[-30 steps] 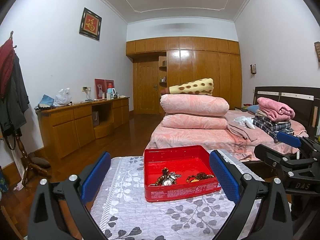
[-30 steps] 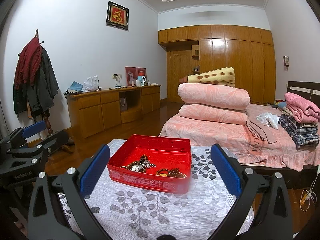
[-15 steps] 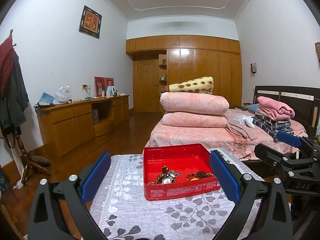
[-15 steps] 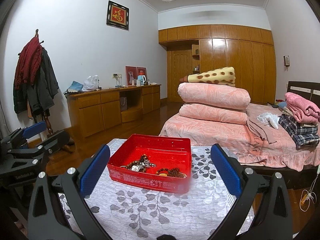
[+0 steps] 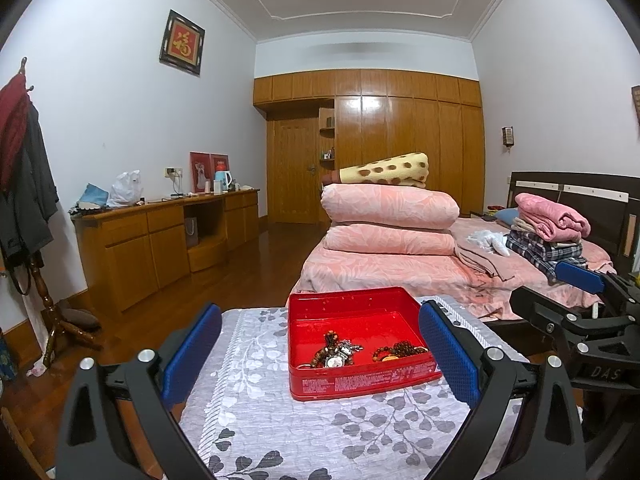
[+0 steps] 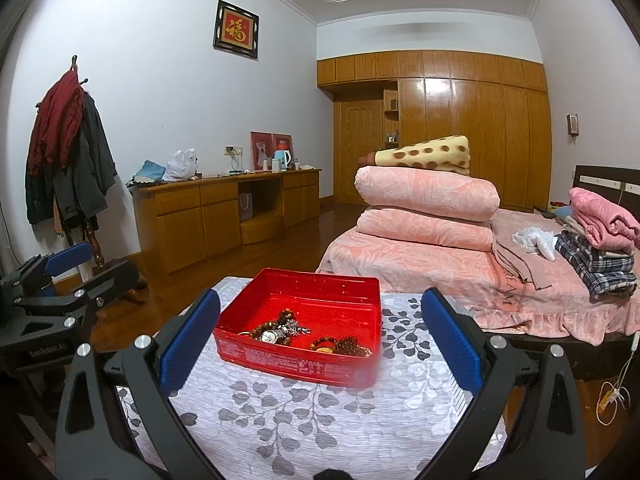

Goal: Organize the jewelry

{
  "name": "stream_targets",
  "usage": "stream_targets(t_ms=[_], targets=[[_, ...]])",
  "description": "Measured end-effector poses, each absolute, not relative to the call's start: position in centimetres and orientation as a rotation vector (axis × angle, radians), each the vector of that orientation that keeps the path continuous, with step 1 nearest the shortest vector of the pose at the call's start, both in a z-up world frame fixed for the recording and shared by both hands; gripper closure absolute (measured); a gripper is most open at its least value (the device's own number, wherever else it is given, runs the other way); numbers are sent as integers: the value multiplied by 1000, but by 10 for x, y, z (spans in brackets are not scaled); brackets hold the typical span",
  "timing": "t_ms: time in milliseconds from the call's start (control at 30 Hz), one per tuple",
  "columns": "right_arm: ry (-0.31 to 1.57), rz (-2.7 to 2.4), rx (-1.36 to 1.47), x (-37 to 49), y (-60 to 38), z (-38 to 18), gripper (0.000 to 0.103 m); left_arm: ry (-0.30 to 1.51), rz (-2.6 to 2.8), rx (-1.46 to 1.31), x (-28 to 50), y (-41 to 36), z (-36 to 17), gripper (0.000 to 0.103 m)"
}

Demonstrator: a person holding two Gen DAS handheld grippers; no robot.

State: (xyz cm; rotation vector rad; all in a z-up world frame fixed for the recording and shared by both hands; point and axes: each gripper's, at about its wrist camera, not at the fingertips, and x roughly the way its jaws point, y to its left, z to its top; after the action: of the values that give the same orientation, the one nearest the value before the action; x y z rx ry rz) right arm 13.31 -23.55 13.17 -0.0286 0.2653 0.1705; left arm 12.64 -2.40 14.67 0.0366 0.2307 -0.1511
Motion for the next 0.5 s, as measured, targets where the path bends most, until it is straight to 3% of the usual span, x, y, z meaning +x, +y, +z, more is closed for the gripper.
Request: stream_targets(t_ms=[500], targets=[[266, 170, -29, 133, -235, 132, 6, 230, -156, 30, 126, -25, 146, 6]])
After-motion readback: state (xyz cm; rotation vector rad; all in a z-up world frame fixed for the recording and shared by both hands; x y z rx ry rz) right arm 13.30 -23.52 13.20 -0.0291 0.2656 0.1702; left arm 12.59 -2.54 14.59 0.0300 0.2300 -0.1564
